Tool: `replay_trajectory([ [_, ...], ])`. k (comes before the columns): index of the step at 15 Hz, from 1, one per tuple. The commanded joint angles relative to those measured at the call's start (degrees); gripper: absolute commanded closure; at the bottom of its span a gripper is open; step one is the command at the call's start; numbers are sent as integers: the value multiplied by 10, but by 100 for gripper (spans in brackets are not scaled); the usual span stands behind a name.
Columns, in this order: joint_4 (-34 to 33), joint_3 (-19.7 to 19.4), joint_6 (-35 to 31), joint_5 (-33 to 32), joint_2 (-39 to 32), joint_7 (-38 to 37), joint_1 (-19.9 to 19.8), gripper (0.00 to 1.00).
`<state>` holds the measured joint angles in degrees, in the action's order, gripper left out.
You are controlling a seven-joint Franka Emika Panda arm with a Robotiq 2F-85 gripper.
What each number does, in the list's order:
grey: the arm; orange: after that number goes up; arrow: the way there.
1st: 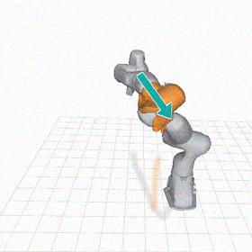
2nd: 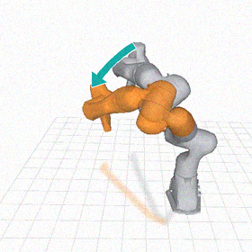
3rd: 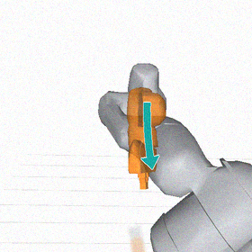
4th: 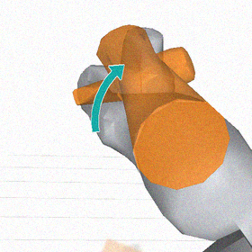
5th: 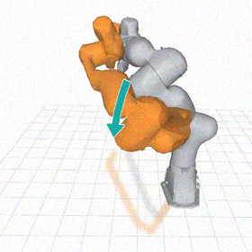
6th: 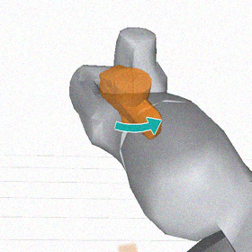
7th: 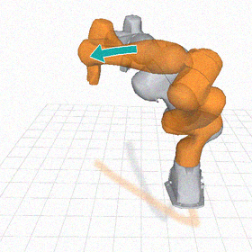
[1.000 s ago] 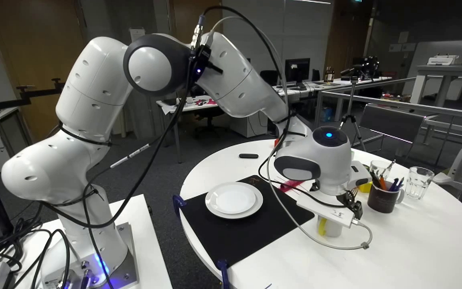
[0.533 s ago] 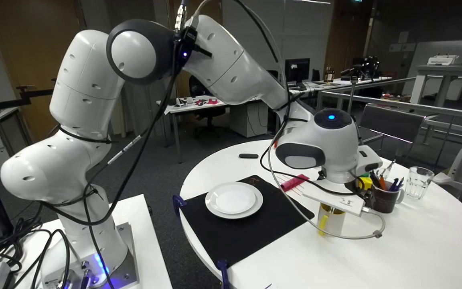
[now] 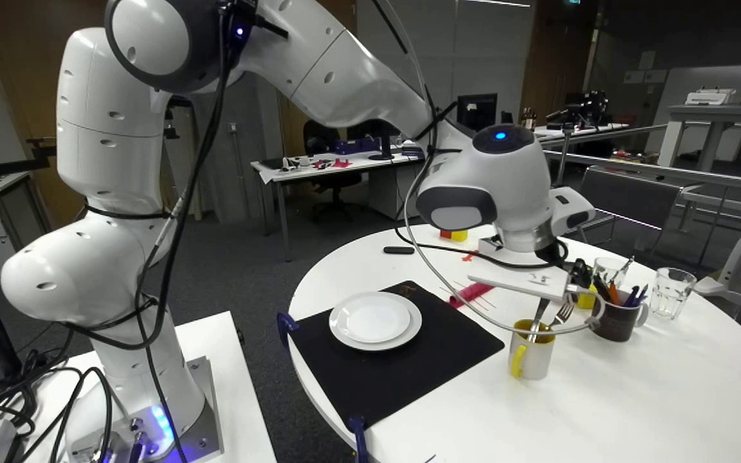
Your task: Remove the cup from the plate
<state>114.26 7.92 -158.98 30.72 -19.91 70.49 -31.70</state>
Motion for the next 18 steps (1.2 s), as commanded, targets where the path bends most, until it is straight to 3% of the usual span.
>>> replay_trajectory([
  [1,76,21,-8,32,81,56,-14,0],
  [13,223,30,92,121,245,263,-1,0],
  [14,232,-49,103,118,256,273,78,0],
  [18,264,-119,150,59,289,277,144,0],
])
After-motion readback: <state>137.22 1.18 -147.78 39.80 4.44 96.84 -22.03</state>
